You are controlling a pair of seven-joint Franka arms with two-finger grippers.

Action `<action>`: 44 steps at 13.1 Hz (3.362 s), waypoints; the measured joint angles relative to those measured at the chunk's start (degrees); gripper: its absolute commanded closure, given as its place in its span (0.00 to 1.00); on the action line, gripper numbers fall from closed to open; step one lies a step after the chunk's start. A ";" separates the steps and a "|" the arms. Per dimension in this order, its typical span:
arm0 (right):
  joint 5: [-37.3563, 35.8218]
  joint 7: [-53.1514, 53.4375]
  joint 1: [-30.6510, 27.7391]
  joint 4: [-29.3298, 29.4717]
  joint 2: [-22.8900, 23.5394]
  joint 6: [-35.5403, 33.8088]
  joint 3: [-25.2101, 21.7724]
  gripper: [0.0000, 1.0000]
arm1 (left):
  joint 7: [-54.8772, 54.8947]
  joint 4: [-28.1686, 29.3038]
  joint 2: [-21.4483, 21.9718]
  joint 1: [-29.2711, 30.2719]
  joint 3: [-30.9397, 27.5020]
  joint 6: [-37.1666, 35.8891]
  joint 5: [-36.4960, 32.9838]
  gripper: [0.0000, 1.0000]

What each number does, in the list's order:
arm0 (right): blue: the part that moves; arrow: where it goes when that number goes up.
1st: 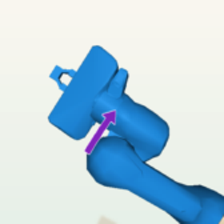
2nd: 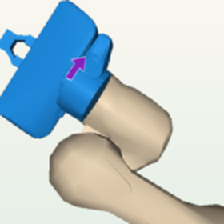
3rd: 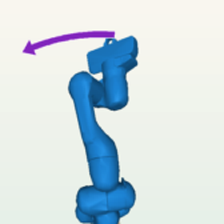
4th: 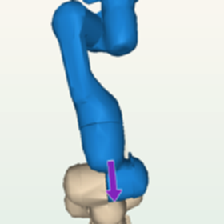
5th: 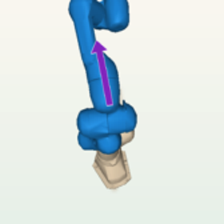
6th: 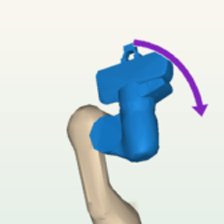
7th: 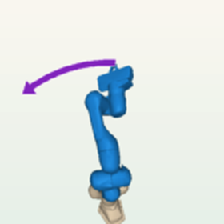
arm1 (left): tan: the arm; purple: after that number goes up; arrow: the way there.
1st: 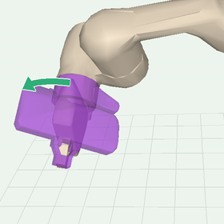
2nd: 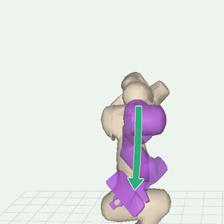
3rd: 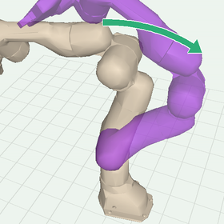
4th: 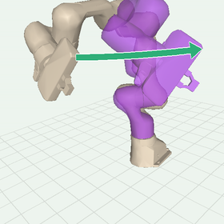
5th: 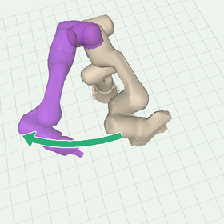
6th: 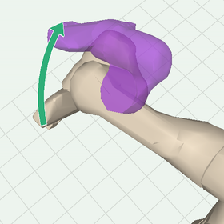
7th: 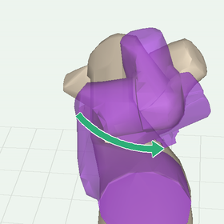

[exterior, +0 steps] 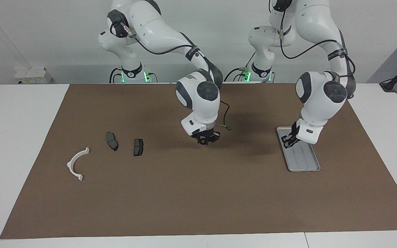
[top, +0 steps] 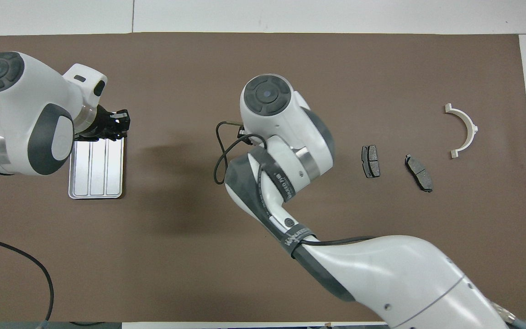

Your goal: Place bearing gear from tray to pile

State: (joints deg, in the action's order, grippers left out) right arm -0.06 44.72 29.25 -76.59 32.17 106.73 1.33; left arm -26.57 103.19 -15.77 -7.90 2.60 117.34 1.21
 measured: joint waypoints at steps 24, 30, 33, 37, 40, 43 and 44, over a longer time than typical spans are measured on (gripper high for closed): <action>-1.90 -57.01 -32.34 -17.93 -0.59 25.53 0.27 1.00 | -35.78 -2.42 -11.89 -26.09 0.03 12.53 -0.09 0.00; -1.89 -56.02 -31.07 -17.97 0.90 27.55 0.41 1.00 | -33.23 -4.51 -2.82 -20.07 -2.45 3.88 -2.18 0.00; -1.89 -55.88 -31.01 -17.97 0.91 27.55 0.41 0.00 | -20.56 -4.52 6.95 -10.61 -2.68 -6.29 -2.25 0.00; -1.89 -49.89 -28.28 -15.58 -1.02 19.12 0.52 0.00 | -1.52 -4.47 15.63 0.35 -2.83 -17.04 -2.22 0.00; -1.46 -31.06 -20.72 -10.16 -5.56 5.29 1.00 0.00 | 5.26 -4.39 19.61 4.21 -2.88 -23.65 -2.18 0.00; -1.10 -8.80 -11.25 -8.74 -6.87 2.80 1.48 0.00 | 5.34 -4.40 20.59 3.81 -1.93 -26.71 -2.11 0.00; -0.81 -2.76 -8.56 -8.75 -6.74 2.81 1.69 0.00 | 5.34 -4.45 20.55 3.56 -1.83 -27.68 -2.05 0.00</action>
State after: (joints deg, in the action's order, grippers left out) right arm -0.87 41.97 20.69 -85.33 25.43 109.54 3.02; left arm -21.23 98.74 4.78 -4.34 0.77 89.65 -0.85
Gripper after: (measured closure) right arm 0.000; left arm 0.000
